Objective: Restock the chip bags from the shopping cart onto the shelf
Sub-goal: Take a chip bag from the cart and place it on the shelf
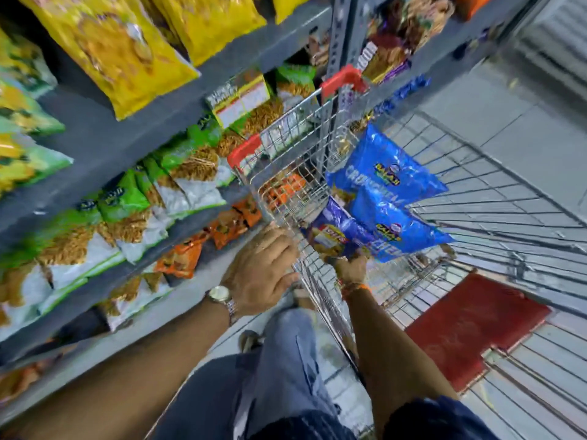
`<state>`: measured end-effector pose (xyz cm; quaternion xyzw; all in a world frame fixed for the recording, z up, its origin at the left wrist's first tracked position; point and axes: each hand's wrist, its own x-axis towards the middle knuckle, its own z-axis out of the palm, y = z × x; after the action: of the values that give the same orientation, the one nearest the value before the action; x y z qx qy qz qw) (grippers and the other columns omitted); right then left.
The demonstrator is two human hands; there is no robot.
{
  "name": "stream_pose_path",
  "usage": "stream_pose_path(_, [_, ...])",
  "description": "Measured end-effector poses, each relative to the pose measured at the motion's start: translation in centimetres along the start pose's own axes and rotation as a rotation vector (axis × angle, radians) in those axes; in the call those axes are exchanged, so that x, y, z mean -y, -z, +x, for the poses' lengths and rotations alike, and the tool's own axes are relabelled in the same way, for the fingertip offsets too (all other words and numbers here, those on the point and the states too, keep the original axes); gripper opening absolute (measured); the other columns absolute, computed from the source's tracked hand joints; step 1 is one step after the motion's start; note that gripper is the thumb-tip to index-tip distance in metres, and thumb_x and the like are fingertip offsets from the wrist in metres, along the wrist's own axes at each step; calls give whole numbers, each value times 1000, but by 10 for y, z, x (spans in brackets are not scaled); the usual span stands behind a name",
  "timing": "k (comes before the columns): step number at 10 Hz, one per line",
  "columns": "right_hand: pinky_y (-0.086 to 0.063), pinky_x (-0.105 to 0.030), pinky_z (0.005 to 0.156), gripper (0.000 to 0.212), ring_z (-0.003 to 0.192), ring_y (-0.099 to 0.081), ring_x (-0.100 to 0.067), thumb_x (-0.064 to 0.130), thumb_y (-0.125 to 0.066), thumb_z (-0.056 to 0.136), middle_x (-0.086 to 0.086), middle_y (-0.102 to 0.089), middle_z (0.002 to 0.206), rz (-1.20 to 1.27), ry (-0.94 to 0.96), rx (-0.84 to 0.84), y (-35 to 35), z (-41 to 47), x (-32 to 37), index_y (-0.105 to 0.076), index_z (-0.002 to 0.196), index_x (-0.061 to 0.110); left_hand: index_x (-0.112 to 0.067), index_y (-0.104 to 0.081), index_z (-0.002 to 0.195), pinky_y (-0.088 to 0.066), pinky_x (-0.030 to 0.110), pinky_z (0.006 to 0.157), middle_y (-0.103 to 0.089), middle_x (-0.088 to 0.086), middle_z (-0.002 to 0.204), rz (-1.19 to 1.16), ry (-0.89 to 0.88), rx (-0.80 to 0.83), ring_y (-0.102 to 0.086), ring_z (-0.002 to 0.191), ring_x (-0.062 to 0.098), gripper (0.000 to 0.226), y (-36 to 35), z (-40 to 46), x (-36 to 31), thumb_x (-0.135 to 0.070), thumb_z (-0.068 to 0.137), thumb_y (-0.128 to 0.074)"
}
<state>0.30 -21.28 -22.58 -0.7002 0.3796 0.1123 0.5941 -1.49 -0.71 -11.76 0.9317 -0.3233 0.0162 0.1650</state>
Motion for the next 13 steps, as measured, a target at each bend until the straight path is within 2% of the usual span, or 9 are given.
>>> stream_pose_path(1, [-44, -53, 110, 50, 120, -59, -42, -33, -69, 68, -41, -54, 134, 114, -27, 3, -8, 9, -5, -57, 100, 3, -6, -62, 113, -25, 43, 121, -64, 16, 112, -18, -6, -52, -53, 120, 36, 54, -5, 1, 0, -46, 105, -27])
stream_pose_path(2, [-55, -39, 97, 57, 99, -65, -17, -34, -66, 71, -29, -57, 133, 92, -20, 46, -13, 22, -19, -45, 121, -17, -4, -66, 112, -24, 45, 122, -67, 17, 108, -20, 3, -60, -54, 122, 37, 59, -9, 1, 1, -46, 105, -25])
stream_pose_path(3, [-44, -53, 109, 48, 112, -54, -25, -33, -61, 75, -32, -58, 130, 31, -35, 25, -18, 27, -21, -49, 120, -21, -4, -67, 110, -24, 45, 124, -67, 16, 106, -26, 11, -54, -55, 123, 38, 63, -11, 0, 3, -48, 105, -23])
stream_pose_path(4, [-47, -37, 101, 48, 121, -58, -30, -23, -65, 76, -29, -62, 132, -83, -15, 34, -20, 25, -15, -57, 123, -17, -6, -70, 107, -28, 45, 123, -69, 13, 105, 6, 5, -66, -56, 124, 34, 65, -10, 1, 2, -48, 105, -21])
stream_pose_path(5, [-48, -33, 94, 41, 120, -60, -34, -21, -66, 77, -24, -65, 124, -53, 6, 57, -21, 21, -4, -61, 115, -8, -8, -71, 105, -30, 45, 123, -70, 11, 105, 22, 11, -21, -59, 122, 34, 64, -3, 3, -1, -47, 105, -21])
stream_pose_path(7, [-61, -52, 89, 36, 94, -73, -25, -8, -76, 80, -17, -74, 111, 43, 108, 95, -7, -3, 50, -66, 115, -6, -15, -68, 114, -23, 36, 123, -69, 5, 118, 78, -18, 192, -59, 124, 27, 42, 36, 7, 0, -47, 101, -43])
stream_pose_path(8, [-61, -50, 89, 27, 90, -74, -26, -2, -77, 82, -14, -75, 101, 100, 230, 72, 3, -33, 99, -70, 108, -3, -15, -66, 123, -39, 41, 117, -66, 5, 130, 51, 23, 160, -56, 130, 26, 41, 71, 5, 1, -44, 99, -50])
stream_pose_path(10, [-64, -34, 71, 17, 84, -79, -22, 11, -82, 81, -3, -82, 89, 273, 533, 258, 5, -128, 222, -78, 97, 12, -12, -63, 133, -32, 42, 119, -59, 5, 145, 104, 179, -60, -48, 142, 29, 50, 189, -35, 9, -47, 99, -49])
stream_pose_path(13, [-63, -31, 63, 40, 71, -79, -13, 49, -90, 62, 8, -82, 85, 387, 975, 777, -82, -340, 376, -80, 93, 24, -14, -60, 138, -27, 44, 123, -52, 3, 152, 408, 520, -504, -38, 148, 28, 58, 385, -206, 19, -53, 103, -35])
